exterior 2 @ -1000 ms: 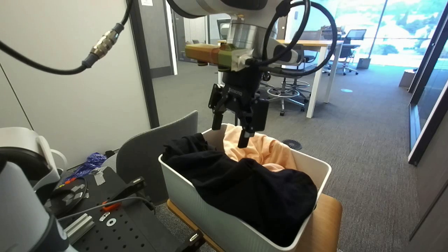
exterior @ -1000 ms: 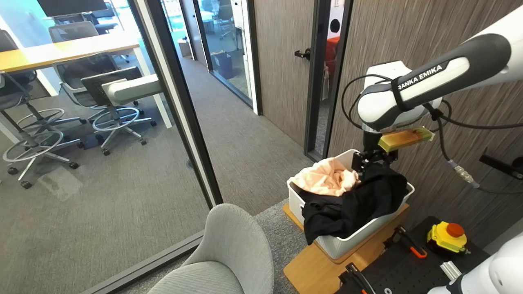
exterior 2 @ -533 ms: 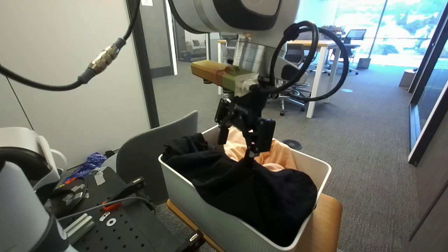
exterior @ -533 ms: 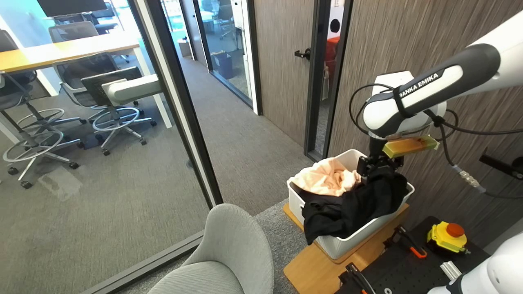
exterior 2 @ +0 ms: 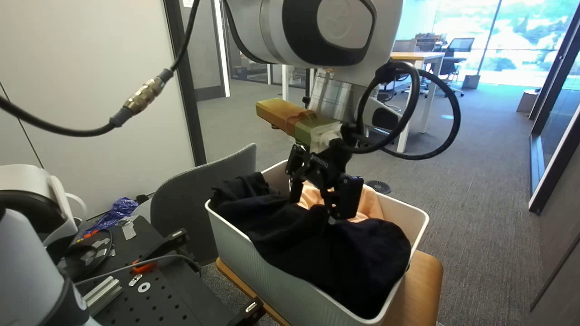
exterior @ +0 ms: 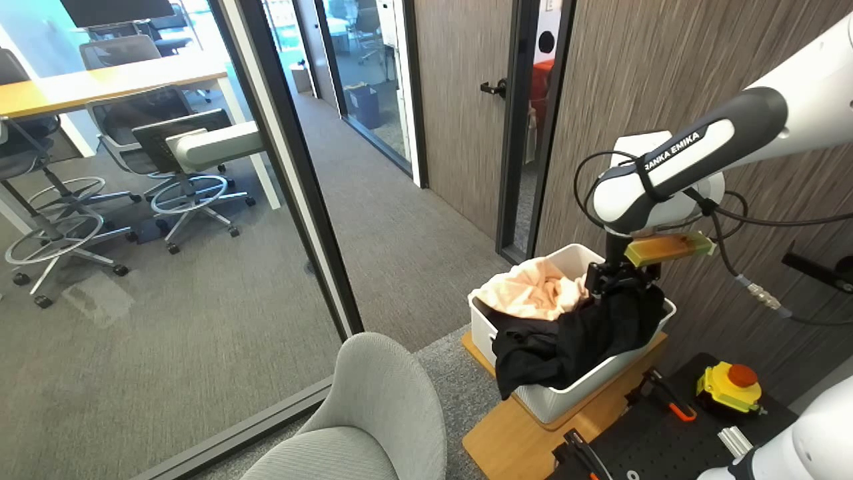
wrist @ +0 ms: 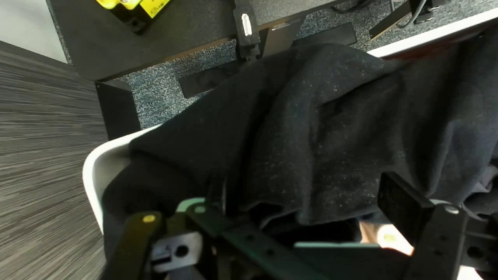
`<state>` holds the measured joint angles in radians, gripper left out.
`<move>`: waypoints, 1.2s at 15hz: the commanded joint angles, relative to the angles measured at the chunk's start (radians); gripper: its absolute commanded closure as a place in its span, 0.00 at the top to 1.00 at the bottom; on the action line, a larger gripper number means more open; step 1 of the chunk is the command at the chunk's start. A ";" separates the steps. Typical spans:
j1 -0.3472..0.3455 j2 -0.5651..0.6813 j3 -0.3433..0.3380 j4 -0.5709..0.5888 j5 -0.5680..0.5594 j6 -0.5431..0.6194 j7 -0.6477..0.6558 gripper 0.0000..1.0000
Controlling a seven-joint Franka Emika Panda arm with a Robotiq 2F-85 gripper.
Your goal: Put the black cloth on the backrest of the chair
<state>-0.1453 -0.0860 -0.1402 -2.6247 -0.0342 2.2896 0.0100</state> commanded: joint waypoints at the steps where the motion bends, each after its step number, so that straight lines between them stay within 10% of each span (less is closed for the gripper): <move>1: -0.003 0.017 -0.005 0.004 0.015 0.034 0.000 1.00; 9: -0.002 0.026 -0.004 0.005 0.022 0.042 -0.006 1.00; 10: -0.002 0.027 -0.004 0.005 0.023 0.045 -0.006 0.75; 18: -0.002 0.032 -0.004 0.006 0.022 0.057 -0.005 0.20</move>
<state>-0.1462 -0.0622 -0.1410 -2.6247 -0.0276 2.3260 0.0100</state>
